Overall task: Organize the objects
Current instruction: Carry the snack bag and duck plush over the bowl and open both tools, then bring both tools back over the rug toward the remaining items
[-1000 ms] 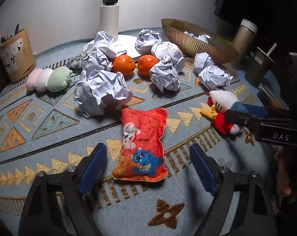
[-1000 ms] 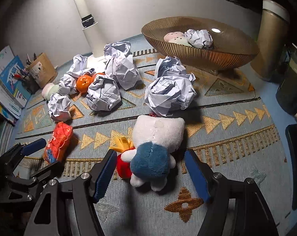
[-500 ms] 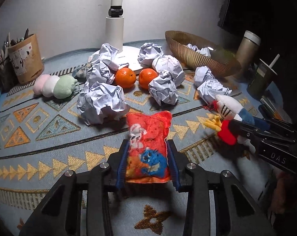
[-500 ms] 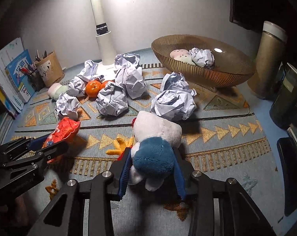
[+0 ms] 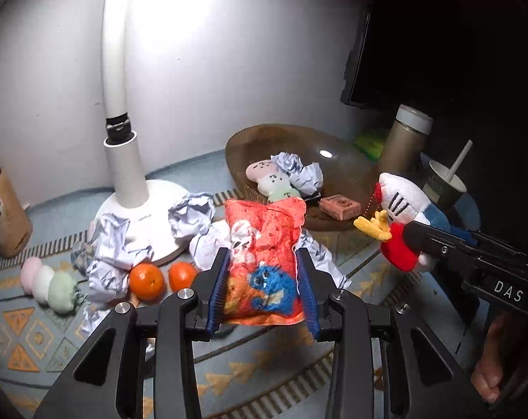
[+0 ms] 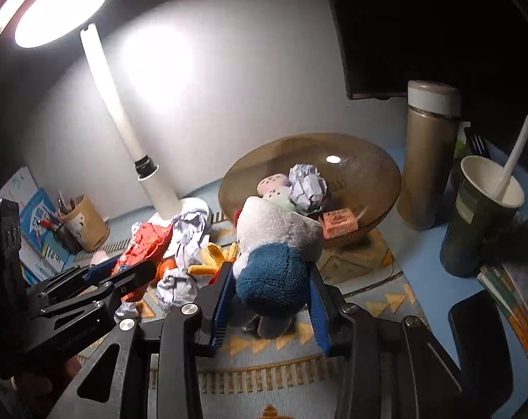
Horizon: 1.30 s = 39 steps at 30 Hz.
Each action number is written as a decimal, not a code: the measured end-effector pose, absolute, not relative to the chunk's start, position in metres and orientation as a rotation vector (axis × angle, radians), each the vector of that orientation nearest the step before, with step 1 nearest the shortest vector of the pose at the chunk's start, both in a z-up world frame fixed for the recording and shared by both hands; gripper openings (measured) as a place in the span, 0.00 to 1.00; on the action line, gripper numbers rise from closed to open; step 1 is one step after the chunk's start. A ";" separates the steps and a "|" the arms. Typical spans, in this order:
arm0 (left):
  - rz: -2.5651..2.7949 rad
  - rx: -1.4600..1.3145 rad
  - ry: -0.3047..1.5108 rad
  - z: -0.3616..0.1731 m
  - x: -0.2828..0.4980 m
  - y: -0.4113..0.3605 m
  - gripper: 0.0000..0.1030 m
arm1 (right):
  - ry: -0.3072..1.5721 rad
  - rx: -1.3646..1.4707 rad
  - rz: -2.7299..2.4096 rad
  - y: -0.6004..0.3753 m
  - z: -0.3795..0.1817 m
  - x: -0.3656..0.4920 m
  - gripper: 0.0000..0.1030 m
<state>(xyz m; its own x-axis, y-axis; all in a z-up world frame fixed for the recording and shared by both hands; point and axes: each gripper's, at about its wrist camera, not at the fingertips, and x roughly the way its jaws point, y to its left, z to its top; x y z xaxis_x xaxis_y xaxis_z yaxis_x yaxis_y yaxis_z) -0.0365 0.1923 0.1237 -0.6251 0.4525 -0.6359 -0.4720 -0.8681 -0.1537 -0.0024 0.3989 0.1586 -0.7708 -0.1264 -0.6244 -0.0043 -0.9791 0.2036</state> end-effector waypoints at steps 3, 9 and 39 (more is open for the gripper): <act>2.445 -0.919 0.024 0.135 -0.069 0.219 0.33 | -0.299 0.996 -2.980 0.417 0.172 -0.030 0.37; 2.443 -0.930 -0.019 0.133 -0.134 0.260 0.33 | -0.296 1.033 -3.070 0.436 0.173 -0.093 0.37; 3.118 -0.902 -0.080 0.136 0.003 -0.012 0.99 | -0.111 1.006 -2.725 0.291 0.129 0.034 0.94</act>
<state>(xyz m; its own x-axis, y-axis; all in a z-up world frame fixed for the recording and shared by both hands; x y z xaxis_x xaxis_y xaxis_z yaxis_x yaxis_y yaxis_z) 0.0026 -0.0116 0.1358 -0.8405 -0.0876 -0.5346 0.1149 -0.9932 -0.0178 0.0344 0.2908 0.1294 -0.7361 -0.2443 -0.6313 0.1922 -0.9697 0.1511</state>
